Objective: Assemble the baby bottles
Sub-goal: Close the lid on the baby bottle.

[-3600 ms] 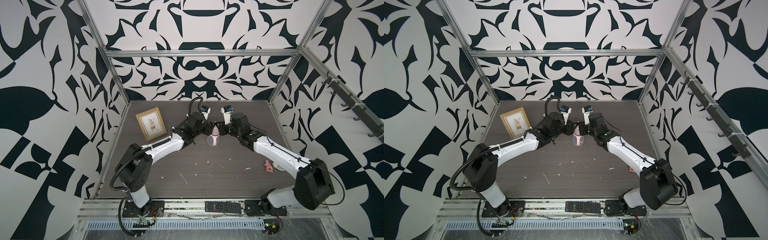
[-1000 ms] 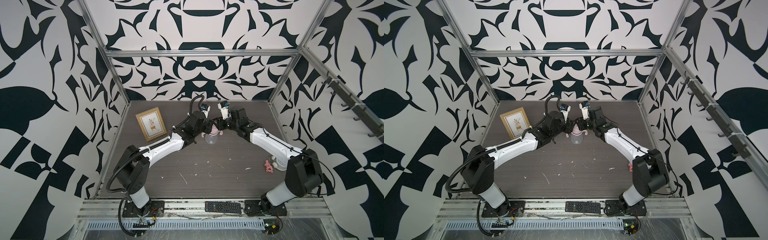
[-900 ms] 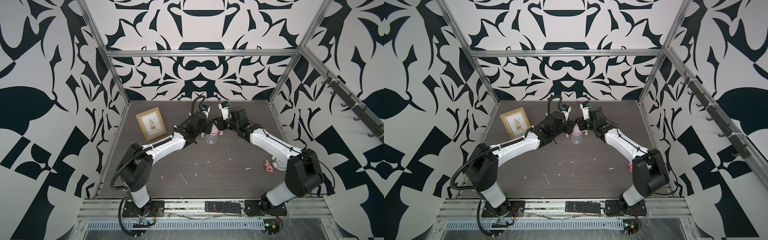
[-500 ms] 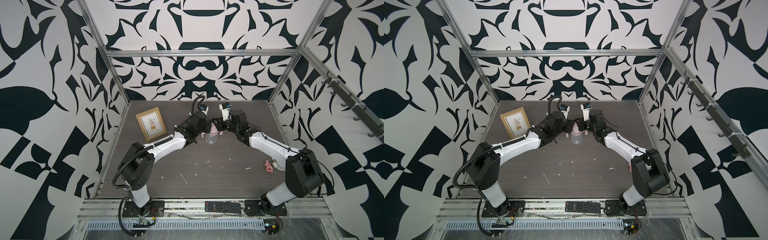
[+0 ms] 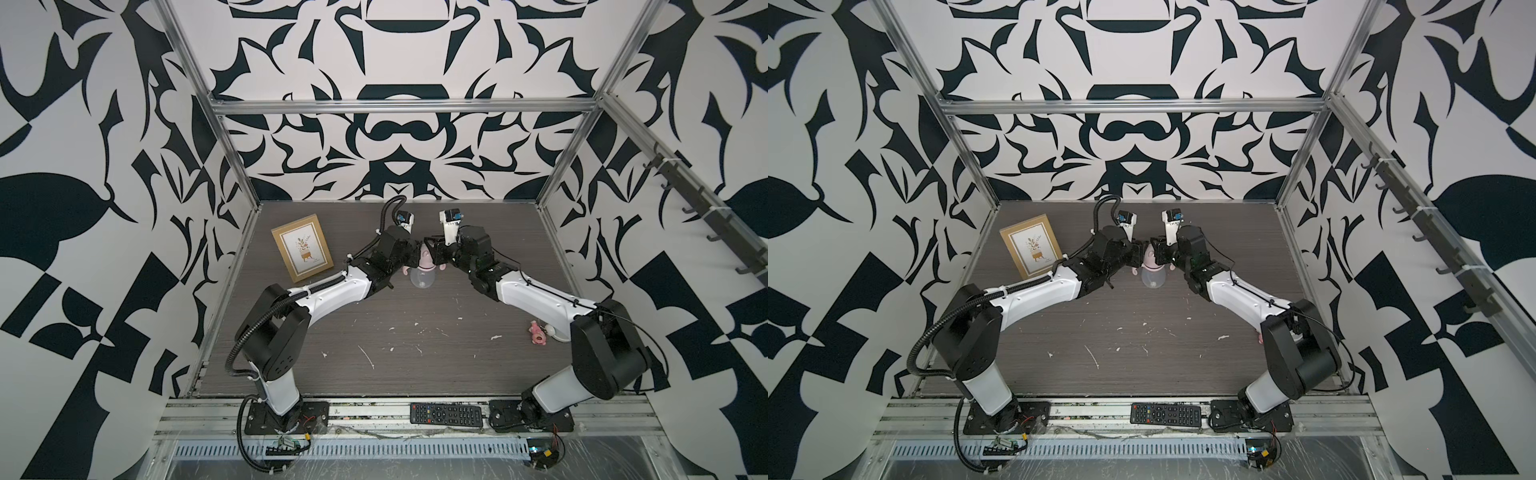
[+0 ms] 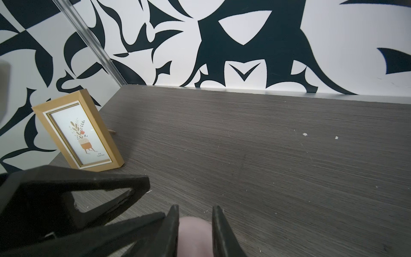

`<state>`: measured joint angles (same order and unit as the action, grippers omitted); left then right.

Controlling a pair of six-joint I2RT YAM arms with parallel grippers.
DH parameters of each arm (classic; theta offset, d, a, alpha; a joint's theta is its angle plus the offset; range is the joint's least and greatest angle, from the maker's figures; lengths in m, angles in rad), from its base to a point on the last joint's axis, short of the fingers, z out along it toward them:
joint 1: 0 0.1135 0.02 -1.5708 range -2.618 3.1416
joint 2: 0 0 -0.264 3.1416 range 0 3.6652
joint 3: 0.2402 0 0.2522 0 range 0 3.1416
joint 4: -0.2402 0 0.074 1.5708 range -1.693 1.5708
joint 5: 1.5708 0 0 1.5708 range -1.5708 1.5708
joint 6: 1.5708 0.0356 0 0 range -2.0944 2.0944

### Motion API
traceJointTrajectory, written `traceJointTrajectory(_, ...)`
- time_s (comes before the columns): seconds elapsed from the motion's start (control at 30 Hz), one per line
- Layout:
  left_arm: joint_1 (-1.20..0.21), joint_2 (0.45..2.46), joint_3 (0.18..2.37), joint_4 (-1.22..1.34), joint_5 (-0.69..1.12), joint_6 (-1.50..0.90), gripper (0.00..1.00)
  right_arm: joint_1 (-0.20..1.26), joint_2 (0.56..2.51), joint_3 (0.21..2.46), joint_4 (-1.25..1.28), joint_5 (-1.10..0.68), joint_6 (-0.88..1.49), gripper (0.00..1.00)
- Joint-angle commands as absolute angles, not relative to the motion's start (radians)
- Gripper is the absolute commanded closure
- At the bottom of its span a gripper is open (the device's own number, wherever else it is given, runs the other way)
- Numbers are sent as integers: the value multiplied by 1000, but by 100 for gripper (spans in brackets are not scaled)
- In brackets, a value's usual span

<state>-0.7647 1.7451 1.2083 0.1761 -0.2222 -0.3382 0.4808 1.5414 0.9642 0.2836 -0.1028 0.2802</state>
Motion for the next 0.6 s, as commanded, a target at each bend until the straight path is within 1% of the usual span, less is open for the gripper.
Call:
traceJointTrajectory(0.0,-779,1773,1151,103,-174,-354,54,501,1589,899,39,-72,243,73)
traceJointTrajectory(0.2,-778,1734,1133,88,-201,-349,53,501,1586,921,14,-66,238,72)
traceJointTrajectory(0.37,-757,1651,1134,23,-228,-322,53,501,1583,1002,-33,-84,230,70)
traceJointTrajectory(0.57,-690,1507,1068,-51,-232,-306,50,495,1597,1148,-114,-107,197,64)
